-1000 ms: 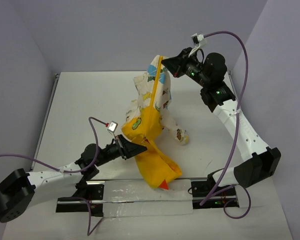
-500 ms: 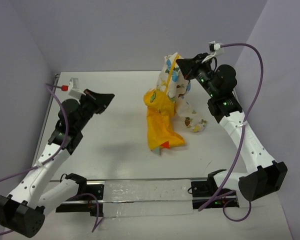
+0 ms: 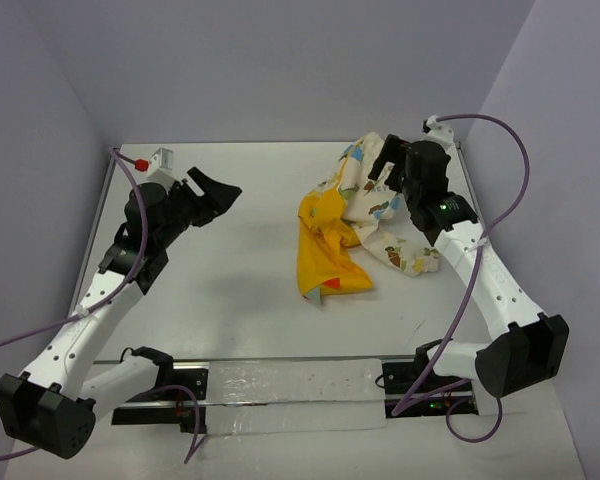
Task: Zip up the jacket
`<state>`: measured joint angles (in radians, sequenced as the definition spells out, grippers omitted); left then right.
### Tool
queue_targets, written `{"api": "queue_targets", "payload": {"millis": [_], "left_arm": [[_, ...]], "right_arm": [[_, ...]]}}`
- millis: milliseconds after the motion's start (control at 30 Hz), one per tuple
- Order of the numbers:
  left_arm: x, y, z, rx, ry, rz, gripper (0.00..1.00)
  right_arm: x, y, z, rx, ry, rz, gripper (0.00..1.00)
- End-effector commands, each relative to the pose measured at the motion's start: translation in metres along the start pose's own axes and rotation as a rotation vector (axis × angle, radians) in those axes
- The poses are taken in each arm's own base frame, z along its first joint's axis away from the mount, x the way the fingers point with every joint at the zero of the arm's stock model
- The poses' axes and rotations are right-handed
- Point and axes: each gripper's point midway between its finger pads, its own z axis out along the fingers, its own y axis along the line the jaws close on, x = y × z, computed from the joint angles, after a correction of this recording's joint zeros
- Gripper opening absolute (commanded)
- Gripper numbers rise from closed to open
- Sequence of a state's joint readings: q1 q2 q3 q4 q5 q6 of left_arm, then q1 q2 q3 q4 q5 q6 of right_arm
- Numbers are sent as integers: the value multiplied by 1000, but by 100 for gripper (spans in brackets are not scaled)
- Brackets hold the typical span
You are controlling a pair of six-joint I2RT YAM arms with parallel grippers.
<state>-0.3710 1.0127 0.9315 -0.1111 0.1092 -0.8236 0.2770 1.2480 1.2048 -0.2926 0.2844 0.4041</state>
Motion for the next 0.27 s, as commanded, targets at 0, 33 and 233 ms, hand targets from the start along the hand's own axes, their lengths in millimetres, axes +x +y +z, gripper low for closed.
{"api": "queue_targets", "payload": {"millis": [0,33,233], "left_arm": [[9,7,-15,-1,13,20,80],[10,9,-16,-7,13,22,80],[11,13,-28,-28,13,49,80]], "right_arm": [[35,-61,-6,284,67,-10,100],[40,-64,-6,296,76,-10,100],[58,-73,-6,304,88,-19,100]]}}
